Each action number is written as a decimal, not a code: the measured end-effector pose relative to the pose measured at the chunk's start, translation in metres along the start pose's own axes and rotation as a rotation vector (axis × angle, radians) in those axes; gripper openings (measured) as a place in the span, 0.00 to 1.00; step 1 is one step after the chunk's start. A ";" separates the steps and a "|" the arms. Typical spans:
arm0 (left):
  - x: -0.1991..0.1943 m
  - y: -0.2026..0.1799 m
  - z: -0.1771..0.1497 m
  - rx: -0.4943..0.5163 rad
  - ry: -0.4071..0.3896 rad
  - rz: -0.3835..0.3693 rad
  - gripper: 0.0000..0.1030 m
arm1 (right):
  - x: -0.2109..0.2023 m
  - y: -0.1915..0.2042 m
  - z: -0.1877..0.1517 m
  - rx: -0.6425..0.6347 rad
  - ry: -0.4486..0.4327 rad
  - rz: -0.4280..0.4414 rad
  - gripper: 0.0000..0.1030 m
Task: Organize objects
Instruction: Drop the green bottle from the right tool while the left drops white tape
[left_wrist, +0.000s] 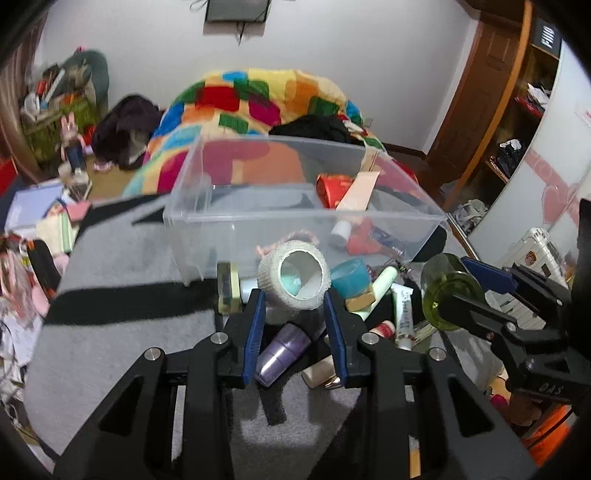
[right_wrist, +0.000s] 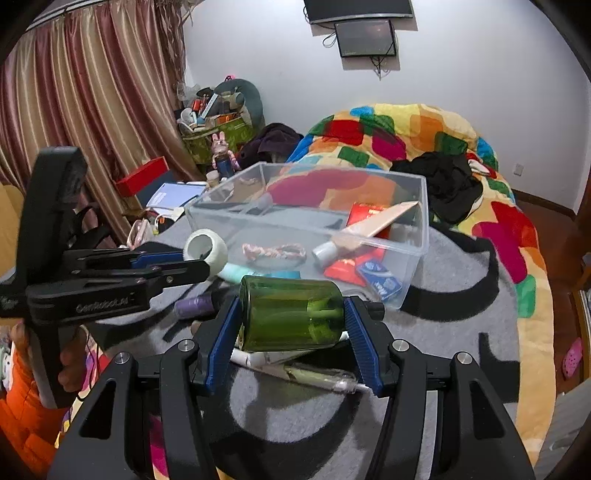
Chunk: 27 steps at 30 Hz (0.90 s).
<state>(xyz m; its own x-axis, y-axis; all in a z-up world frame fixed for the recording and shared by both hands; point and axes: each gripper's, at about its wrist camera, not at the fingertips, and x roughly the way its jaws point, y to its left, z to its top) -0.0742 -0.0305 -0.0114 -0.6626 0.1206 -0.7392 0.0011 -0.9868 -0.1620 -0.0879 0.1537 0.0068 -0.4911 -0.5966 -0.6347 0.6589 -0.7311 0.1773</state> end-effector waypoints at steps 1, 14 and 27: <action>-0.003 -0.002 0.002 0.011 -0.013 0.004 0.31 | -0.002 0.000 0.003 -0.001 -0.009 -0.004 0.52; -0.018 0.002 0.035 0.014 -0.136 0.027 0.31 | -0.004 0.000 0.047 -0.030 -0.124 -0.089 0.52; 0.026 0.026 0.068 -0.016 -0.078 0.059 0.31 | 0.055 -0.019 0.074 -0.013 -0.031 -0.144 0.52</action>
<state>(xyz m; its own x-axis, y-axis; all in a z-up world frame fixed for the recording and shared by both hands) -0.1419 -0.0605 0.0099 -0.7171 0.0526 -0.6950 0.0536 -0.9900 -0.1303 -0.1689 0.1103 0.0243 -0.5987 -0.4956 -0.6292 0.5871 -0.8059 0.0762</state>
